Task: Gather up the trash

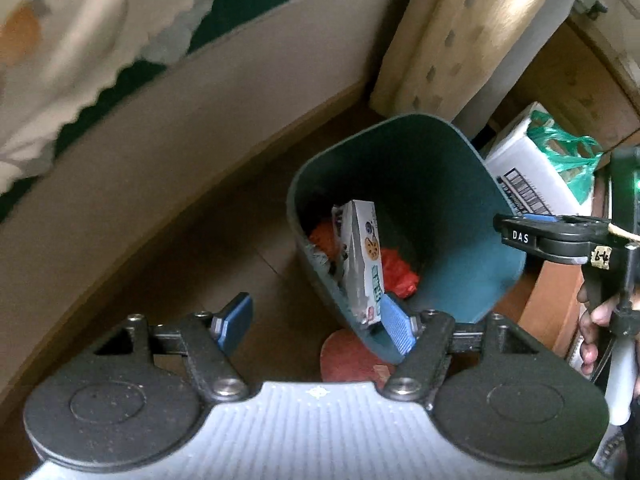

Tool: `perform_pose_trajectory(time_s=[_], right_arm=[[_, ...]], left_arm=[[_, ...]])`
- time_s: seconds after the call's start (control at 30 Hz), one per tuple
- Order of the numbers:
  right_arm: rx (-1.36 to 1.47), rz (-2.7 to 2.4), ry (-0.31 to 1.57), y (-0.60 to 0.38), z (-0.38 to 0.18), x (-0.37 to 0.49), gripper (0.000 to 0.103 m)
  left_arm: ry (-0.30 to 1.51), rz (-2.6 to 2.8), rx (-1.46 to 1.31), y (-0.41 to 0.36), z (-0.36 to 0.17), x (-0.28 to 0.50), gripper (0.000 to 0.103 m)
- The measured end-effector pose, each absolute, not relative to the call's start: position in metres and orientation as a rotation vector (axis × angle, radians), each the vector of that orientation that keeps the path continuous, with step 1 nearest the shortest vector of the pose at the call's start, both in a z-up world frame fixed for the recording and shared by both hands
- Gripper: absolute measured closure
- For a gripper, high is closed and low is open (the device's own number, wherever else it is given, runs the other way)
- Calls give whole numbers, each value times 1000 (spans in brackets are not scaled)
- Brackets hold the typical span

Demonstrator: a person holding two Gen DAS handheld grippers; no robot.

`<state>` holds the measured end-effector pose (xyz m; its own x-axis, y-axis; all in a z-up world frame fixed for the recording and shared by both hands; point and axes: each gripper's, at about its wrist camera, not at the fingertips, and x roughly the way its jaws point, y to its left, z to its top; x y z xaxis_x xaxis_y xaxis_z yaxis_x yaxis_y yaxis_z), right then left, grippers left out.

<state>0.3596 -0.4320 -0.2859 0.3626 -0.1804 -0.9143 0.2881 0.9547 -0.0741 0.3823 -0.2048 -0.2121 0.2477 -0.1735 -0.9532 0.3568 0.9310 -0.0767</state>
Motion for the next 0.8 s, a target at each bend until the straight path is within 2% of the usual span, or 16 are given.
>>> perform_pose_trajectory(time_s=[0.33,0.63,0.67,0.7,0.8], right_arm=[[171,-158,1039,-425,-196,302,67],[119,-62,903,-422,-122,245,47],[124,-57,890,-425,-116,240,44],[127,-54,881,-425,-111,235,42],[130,-34,856,-430,-100,224,39]], left_arm=[[1137,-330,199,-216,-127,331,33],[1051,-331,181,-237,-83,284,33],[1044,-330,178,-237,-80,280,31],[1036,-330,175,-238,-76,275,24],[1002,-328,172,-243,-67,264,22]])
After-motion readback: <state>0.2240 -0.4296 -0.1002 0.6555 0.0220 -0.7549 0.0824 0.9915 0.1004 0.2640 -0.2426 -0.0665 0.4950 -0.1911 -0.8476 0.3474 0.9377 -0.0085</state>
